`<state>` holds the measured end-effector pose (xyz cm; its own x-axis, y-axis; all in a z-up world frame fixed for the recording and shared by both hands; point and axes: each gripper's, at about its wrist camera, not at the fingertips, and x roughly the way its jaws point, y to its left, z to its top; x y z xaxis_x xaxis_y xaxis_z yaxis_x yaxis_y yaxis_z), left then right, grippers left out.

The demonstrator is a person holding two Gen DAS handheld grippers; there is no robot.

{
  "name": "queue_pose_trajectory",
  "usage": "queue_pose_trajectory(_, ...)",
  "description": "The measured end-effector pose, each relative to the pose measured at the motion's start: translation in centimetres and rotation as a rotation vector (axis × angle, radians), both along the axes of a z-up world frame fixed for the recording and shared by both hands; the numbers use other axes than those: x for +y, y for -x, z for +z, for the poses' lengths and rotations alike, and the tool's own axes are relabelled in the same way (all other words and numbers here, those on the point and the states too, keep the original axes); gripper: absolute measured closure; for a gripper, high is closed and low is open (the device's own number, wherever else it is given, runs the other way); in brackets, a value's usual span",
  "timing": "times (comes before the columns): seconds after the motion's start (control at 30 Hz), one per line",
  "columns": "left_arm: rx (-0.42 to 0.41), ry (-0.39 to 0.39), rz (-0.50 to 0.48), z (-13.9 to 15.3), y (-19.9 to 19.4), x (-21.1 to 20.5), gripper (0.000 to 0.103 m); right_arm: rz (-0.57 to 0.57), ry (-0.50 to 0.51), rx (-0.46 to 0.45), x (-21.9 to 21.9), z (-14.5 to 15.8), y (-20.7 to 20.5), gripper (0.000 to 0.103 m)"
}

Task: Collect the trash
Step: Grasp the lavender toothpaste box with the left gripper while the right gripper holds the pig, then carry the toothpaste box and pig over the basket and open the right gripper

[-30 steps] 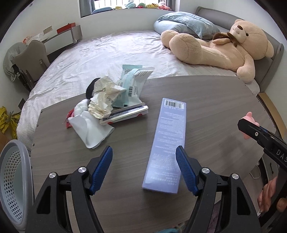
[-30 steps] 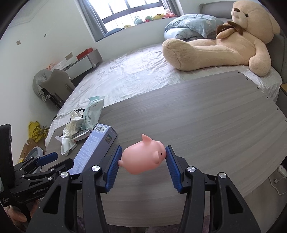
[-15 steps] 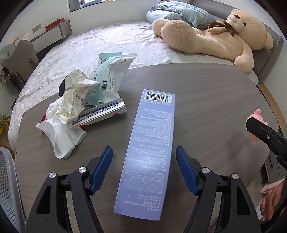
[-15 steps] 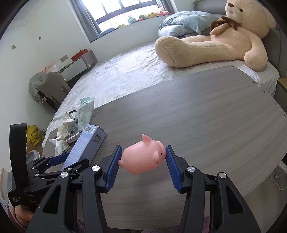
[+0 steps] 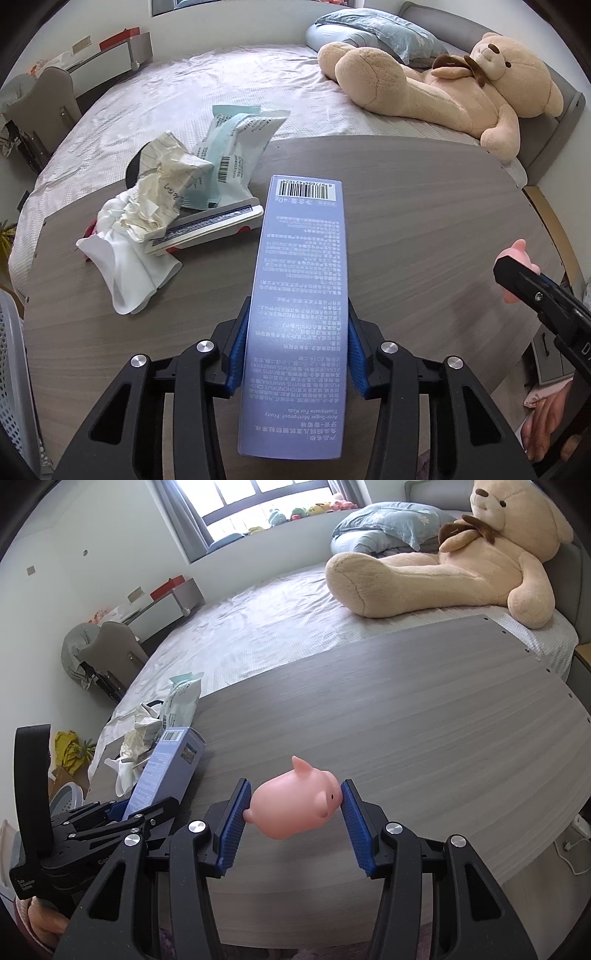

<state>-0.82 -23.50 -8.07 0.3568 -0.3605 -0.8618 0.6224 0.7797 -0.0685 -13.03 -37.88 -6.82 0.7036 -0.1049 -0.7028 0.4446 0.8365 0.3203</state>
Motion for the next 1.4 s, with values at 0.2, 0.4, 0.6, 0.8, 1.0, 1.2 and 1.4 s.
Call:
queue_pose_trajectory(0.2, -0.052, 0.037, 0.072, 2.4, 0.4, 3.4, 0.06, 0.058, 0.02, -0.009, 2.4, 0.9, -1.2, 0.054)
queue_pose_trajectory(0.4, -0.081, 0.078, 0.152, 4.4, 0.3, 7.9, 0.06, 0.142, 0.034, -0.015, 5.7, 1.8, -3.0, 0.054)
queue_pose_trajectory(0.6, -0.109, 0.107, 0.23, 5.6, 0.6, 12.8, 0.06, 0.222, 0.056, -0.018, 9.5, 2.5, -5.3, 0.054)
queue_pose_trajectory(0.8, -0.129, 0.127, 0.325, 6.4, 0.2, 18.1, 0.06, 0.303, 0.073, -0.023, 13.5, 3.1, -7.8, 0.054)
queue_pose_trajectory(1.0, -0.141, 0.134, 0.43, 6.5, -0.6, 23.7, 0.06, 0.399, 0.089, -0.013, 17.7, 3.3, -10.2, 0.054)
queue_pose_trajectory(1.2, -0.145, 0.134, 0.522, 6.7, -1.6, 28.4, 0.06, 0.477, 0.1, -0.017, 21.6, 3.8, -12.3, 0.054)
queue_pose_trajectory(1.4, -0.167, 0.103, 0.597, 7.0, -2.3, 32.2, 0.06, 0.561, 0.107, -0.02, 25.7, 4.3, -14.3, 0.054)
